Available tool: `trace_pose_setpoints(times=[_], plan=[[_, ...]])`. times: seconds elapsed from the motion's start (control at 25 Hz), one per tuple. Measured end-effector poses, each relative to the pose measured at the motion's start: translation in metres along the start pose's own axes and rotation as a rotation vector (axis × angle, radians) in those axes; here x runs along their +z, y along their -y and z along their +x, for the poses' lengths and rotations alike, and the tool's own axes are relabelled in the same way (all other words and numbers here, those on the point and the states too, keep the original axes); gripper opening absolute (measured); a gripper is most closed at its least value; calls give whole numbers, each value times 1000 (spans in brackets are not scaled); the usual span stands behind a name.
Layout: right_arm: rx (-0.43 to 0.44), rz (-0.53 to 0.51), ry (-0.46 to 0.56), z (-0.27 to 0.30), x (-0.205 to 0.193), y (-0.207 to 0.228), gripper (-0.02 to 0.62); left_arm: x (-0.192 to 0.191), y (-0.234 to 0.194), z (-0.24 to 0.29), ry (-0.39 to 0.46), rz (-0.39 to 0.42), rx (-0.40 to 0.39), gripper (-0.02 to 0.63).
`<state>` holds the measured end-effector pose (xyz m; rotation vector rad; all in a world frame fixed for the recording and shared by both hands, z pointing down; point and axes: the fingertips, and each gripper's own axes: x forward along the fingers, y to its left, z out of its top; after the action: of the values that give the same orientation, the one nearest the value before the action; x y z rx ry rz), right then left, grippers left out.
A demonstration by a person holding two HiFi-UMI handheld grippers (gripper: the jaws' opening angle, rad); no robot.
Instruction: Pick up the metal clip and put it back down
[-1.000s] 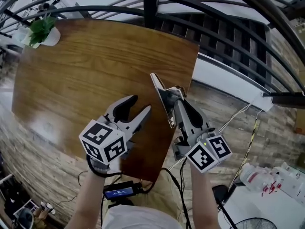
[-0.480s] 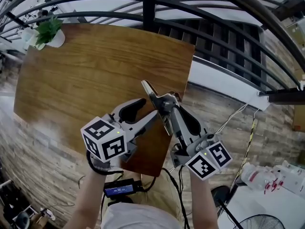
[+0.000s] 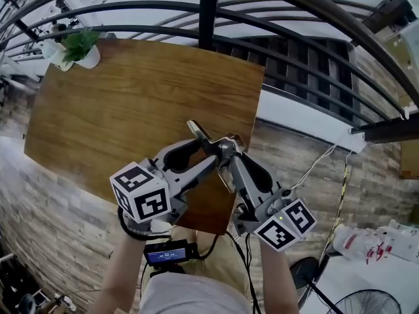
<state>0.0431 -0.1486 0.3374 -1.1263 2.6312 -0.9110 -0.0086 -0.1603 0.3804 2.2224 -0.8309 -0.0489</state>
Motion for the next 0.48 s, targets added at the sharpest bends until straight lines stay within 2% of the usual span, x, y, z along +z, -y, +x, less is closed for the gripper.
trace_pose_setpoints(times=[0.48], plan=[[-1, -43, 51, -23, 4, -72, 26, 22, 49, -59, 24, 185, -45, 225]])
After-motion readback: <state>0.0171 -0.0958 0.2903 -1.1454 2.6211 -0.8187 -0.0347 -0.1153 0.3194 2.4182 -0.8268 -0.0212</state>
